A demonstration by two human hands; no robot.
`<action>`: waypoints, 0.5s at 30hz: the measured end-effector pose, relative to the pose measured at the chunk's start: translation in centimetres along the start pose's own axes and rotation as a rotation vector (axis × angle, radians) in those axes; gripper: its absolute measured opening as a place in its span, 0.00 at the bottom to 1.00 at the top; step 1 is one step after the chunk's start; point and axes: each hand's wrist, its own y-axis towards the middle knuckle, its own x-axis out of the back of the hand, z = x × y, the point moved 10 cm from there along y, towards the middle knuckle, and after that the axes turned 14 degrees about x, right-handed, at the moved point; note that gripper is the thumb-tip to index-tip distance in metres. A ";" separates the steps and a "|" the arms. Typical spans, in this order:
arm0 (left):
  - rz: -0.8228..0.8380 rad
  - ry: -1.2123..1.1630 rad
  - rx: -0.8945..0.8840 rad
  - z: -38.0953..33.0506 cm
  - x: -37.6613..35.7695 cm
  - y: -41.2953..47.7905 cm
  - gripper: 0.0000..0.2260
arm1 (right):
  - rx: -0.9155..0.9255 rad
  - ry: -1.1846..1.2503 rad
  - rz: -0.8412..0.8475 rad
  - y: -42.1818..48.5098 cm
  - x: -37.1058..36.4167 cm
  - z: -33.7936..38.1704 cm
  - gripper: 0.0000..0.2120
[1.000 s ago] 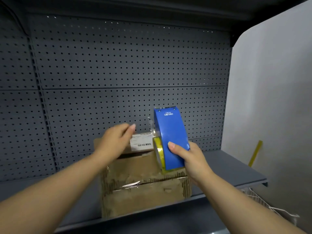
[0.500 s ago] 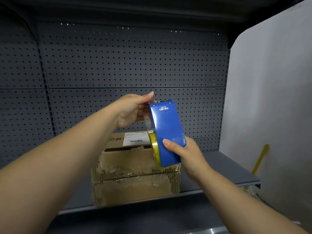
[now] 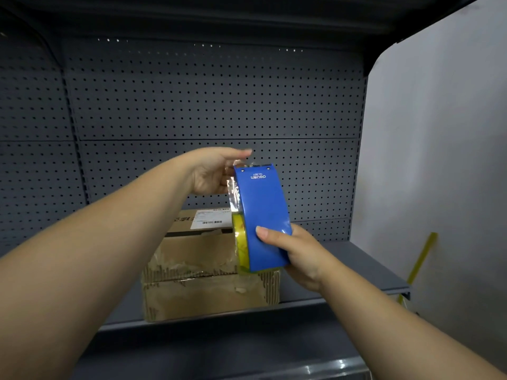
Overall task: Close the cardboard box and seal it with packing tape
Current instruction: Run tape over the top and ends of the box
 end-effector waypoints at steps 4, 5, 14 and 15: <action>-0.037 0.090 -0.038 -0.3 -0.3 0.5 0.07 | -0.025 0.042 0.031 -0.2 -0.3 0.3 0.14; -0.045 0.098 -0.053 -0.5 -0.3 0.7 0.07 | -0.026 0.045 0.040 -0.3 -0.4 0.5 0.14; -0.132 0.132 -0.173 -1.3 -2.7 2.3 0.11 | -0.086 0.044 0.040 -1.8 0.9 0.0 0.14; -0.138 0.117 -0.180 -1.4 -2.9 2.5 0.10 | -0.094 0.041 0.045 -2.0 1.1 -0.1 0.14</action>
